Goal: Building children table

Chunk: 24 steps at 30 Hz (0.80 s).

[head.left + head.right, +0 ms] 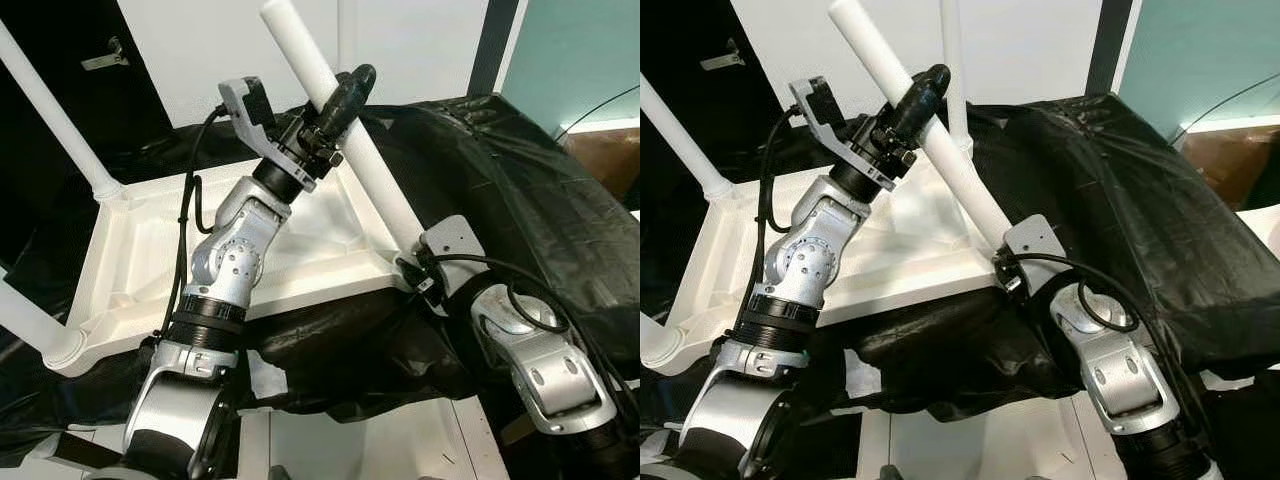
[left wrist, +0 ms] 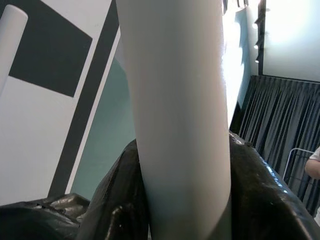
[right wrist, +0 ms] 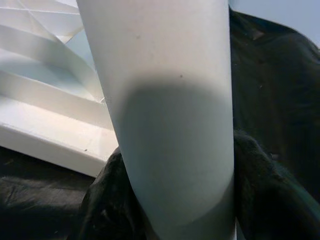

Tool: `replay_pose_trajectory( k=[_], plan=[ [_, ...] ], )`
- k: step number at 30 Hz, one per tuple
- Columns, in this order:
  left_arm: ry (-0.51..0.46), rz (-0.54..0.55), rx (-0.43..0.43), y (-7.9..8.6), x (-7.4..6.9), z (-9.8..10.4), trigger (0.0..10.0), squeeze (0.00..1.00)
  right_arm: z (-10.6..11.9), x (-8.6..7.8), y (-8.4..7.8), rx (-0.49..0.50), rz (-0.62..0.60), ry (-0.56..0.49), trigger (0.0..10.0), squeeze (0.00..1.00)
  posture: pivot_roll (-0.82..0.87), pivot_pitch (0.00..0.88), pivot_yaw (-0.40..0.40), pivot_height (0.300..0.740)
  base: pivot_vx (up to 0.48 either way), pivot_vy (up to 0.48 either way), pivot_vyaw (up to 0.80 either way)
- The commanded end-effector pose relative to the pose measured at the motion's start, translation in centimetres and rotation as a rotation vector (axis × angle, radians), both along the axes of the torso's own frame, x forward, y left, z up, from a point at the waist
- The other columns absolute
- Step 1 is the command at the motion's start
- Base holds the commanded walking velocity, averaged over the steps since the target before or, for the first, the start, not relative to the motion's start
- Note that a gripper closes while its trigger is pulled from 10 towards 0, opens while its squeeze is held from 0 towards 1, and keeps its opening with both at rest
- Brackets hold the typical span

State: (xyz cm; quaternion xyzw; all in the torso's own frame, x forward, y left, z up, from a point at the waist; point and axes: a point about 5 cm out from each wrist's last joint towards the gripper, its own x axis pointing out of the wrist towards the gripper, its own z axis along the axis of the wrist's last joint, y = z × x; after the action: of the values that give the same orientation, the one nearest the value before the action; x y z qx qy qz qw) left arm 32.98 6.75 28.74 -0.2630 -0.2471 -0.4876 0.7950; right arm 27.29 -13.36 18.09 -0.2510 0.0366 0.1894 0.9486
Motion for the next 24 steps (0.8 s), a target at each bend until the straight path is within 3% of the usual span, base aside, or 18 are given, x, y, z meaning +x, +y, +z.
replay_pose_trajectory(
  k=[1, 5, 6, 8, 9, 17, 18, 23, 24],
  plan=[
    [-0.176, -0.176, 0.065, -0.3, -1.3, -0.1, 0.0, 0.00, 1.1, 0.3, 0.1, 0.034, -0.014, -0.045, 10.0, 1.00, -0.19, 0.005, 0.074, 0.740, 0.000, 0.000, 0.00],
    [-0.173, -0.168, 0.069, -0.3, -1.2, -0.1, 0.0, 0.00, 2.2, 0.1, 0.6, 0.060, 0.000, -0.063, 10.0, 1.00, -0.19, 0.005, 0.074, 0.740, 0.000, 0.000, 0.00],
    [-0.169, -0.168, 0.073, -0.3, -1.2, -0.2, 0.0, 0.00, 2.6, 0.0, 0.9, 0.062, 0.007, -0.072, 10.0, 0.59, -0.19, 0.004, 0.075, 0.740, 0.000, 0.000, 0.00],
    [-0.167, -0.168, 0.076, -0.4, -1.2, -0.3, 0.0, 0.00, 2.8, -0.1, 1.0, 0.063, 0.012, -0.078, 10.0, 0.59, -0.19, 0.004, 0.075, 0.740, 0.000, 0.000, 0.00],
    [-0.162, -0.164, 0.084, -0.4, -1.1, -0.5, 0.0, 0.00, 3.1, -0.1, 1.3, 0.066, 0.020, -0.086, 10.0, 0.00, -0.19, 0.005, 0.076, 0.740, 0.000, 0.000, 0.00],
    [-0.149, -0.164, 0.091, -0.5, -0.9, -0.8, 0.0, 0.00, 4.1, -0.5, 1.9, 0.084, 0.046, -0.090, 10.0, 0.00, -0.20, 0.005, 0.076, 0.740, 0.000, 0.000, 0.00],
    [-0.149, -0.163, 0.090, -0.6, -0.8, -0.8, 0.0, 0.00, 3.8, -0.5, 1.8, 0.089, 0.044, -0.071, 4.8, 0.00, -0.20, 0.006, 0.075, 0.740, 0.000, 0.000, 0.00],
    [-0.150, -0.163, 0.090, -0.6, -0.8, -0.8, 0.0, 0.00, 3.3, -0.4, 1.7, 0.097, 0.039, -0.044, 4.8, 0.00, -0.20, 0.006, 0.074, 0.740, 0.000, 0.000, 0.00],
    [-0.150, -0.162, 0.088, -0.6, -0.8, -0.8, 0.0, 0.00, 2.9, -0.3, 1.5, 0.098, 0.028, -0.025, 0.0, 0.00, -0.20, 0.006, 0.072, 0.740, 0.000, 0.000, 0.00]
  ],
)
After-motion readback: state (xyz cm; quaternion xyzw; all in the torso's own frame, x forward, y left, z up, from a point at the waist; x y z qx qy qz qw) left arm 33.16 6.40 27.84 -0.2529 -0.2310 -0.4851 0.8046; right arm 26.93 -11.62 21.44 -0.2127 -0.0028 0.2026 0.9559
